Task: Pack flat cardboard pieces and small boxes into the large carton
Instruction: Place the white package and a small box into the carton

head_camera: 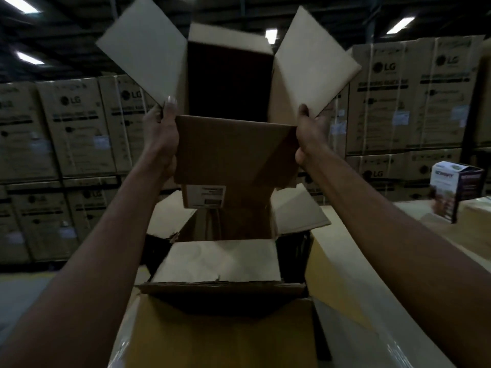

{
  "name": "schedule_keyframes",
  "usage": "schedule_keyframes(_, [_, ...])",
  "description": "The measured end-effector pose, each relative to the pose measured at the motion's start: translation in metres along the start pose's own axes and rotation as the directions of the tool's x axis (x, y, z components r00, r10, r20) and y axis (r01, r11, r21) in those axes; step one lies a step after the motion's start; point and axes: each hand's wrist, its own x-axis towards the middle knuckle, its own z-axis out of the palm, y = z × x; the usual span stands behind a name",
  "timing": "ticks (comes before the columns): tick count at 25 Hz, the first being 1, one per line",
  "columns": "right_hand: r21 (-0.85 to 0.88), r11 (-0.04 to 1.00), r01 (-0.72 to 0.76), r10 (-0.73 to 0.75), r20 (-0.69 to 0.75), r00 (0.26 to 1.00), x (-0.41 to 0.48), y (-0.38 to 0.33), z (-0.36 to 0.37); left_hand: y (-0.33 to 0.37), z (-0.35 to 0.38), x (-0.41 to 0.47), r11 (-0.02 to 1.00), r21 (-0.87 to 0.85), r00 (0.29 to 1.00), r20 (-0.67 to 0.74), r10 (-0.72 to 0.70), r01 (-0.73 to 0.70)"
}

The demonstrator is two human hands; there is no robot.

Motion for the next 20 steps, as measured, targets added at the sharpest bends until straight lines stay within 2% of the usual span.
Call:
schedule_keyframes(3, [-0.079,0.997,0.006,-0.013,-0.079,0.997,-0.01,0.035,0.025,-0.031,-0.03,0.013,0.993,0.009,0.993,0.024,-0.116,0.116])
schedule_keyframes(6, [-0.169,0.984,-0.062,0.03,-0.186,0.982,-0.015,0.063,0.034,-0.049,-0.045,0.024,0.978,0.026,0.973,0.1,-0.208,0.206])
schedule_keyframes(9, [-0.2,0.979,-0.05,-0.003,-0.257,0.966,-0.017,0.061,0.033,-0.044,-0.043,0.031,0.978,0.037,0.969,0.137,-0.206,0.203])
schedule_keyframes(13, [-0.307,0.951,0.023,-0.122,-0.306,0.944,-0.008,0.029,0.035,-0.046,-0.037,0.05,0.963,0.038,0.948,0.173,-0.269,0.266])
schedule_keyframes(15, [-0.345,0.938,-0.027,-0.073,-0.275,0.959,0.002,0.036,0.032,-0.059,-0.033,0.059,0.946,0.108,0.933,0.168,-0.319,0.305])
schedule_keyframes(18, [-0.35,0.917,-0.192,0.099,-0.267,0.959,0.009,0.076,0.02,-0.089,-0.031,0.059,0.891,0.171,0.877,0.174,-0.447,0.42])
schedule_keyframes(20, [-0.416,0.859,-0.299,0.201,-0.264,0.943,0.011,0.102,0.01,-0.111,-0.03,0.053,0.857,0.235,0.836,0.211,-0.506,0.459])
